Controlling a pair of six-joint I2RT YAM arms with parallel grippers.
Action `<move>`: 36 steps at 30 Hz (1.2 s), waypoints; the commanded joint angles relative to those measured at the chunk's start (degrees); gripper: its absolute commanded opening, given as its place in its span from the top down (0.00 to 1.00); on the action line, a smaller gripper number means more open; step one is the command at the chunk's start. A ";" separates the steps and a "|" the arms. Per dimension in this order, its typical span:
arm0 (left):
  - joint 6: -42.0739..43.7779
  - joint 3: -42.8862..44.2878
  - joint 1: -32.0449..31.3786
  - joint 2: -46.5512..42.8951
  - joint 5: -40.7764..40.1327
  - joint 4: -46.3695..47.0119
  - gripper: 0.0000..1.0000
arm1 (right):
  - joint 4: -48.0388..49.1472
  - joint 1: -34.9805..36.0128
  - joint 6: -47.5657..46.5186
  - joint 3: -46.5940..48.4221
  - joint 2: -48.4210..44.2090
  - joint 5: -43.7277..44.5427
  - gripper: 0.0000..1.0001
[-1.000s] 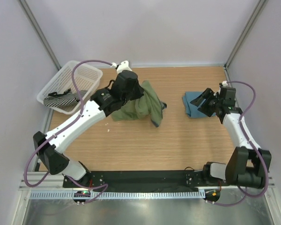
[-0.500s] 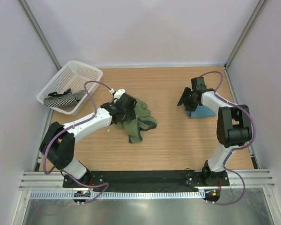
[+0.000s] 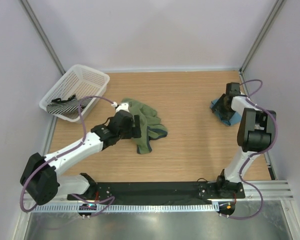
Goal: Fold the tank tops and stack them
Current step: Move the tank top to the center of the board, then flatten the tank top out
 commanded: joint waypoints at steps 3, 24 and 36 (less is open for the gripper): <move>0.65 -1.88 1.76 -7.22 -2.77 3.92 0.06 | 0.10 5.62 -2.37 -2.98 -11.24 -0.10 0.31; -6.21 -7.86 20.49 -19.09 8.83 1.36 0.08 | 6.34 58.09 -3.61 -7.38 -11.64 -8.10 0.30; -6.83 -9.36 20.58 -22.60 5.58 1.01 0.09 | -6.22 75.60 -8.62 7.20 -10.43 0.51 0.99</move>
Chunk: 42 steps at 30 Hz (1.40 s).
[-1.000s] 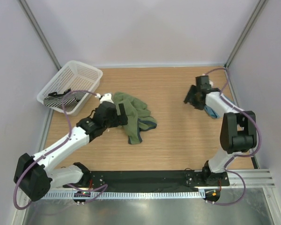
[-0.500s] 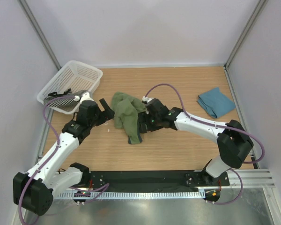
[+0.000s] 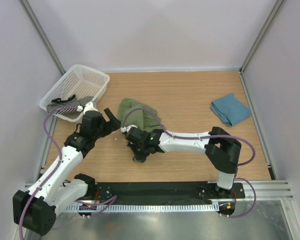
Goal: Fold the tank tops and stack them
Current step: Flatten the tank top out
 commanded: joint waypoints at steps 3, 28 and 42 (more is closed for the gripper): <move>0.06 0.63 0.36 -4.40 -1.83 0.16 0.11 | -8.95 3.78 -2.72 6.46 -20.42 9.17 0.99; 4.63 3.27 -5.26 10.09 2.39 4.02 0.16 | -16.18 -36.56 1.06 -4.23 -34.01 13.27 0.41; 5.94 14.15 -5.17 33.63 2.13 5.88 0.15 | -8.53 -36.39 2.21 -14.72 -26.12 15.08 0.30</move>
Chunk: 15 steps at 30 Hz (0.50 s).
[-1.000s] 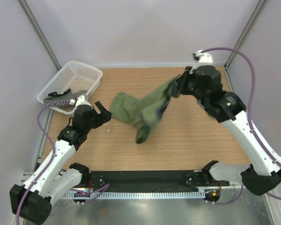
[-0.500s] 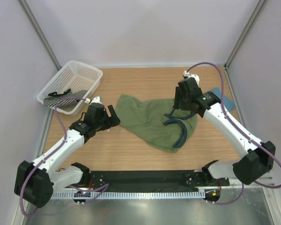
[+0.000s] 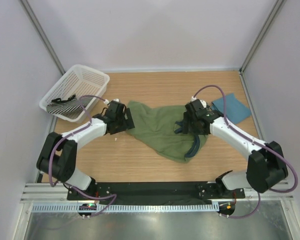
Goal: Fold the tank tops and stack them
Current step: Flatten the tank top out
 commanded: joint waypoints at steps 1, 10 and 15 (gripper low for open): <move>2.41 5.99 -0.17 5.00 -1.53 0.39 0.15 | 5.16 0.05 -0.68 4.13 4.88 3.44 0.30; 3.90 10.57 -0.08 11.53 -5.92 -1.55 0.35 | 6.48 0.05 -1.91 9.50 18.16 12.58 0.29; 4.34 11.80 -0.08 13.81 -7.77 -3.58 0.39 | 7.62 -0.21 -2.17 8.97 20.97 13.29 0.30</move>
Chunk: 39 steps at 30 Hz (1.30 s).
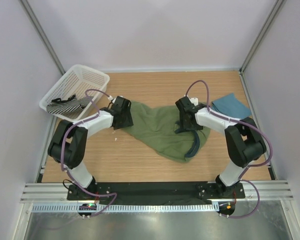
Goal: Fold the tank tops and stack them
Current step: Flatten the tank top out
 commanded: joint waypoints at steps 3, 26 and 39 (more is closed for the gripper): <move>1.07 2.12 0.18 2.08 -2.68 -1.81 0.58 | 2.40 -0.30 -0.64 1.45 2.27 2.86 0.41; -1.05 5.18 7.64 -17.40 -3.67 -13.67 1.00 | 3.10 -16.11 -0.65 9.79 -11.45 -20.08 0.99; 0.71 6.20 7.74 -16.86 0.02 -9.47 0.13 | 5.65 -16.31 -0.81 4.19 -12.04 -27.11 0.46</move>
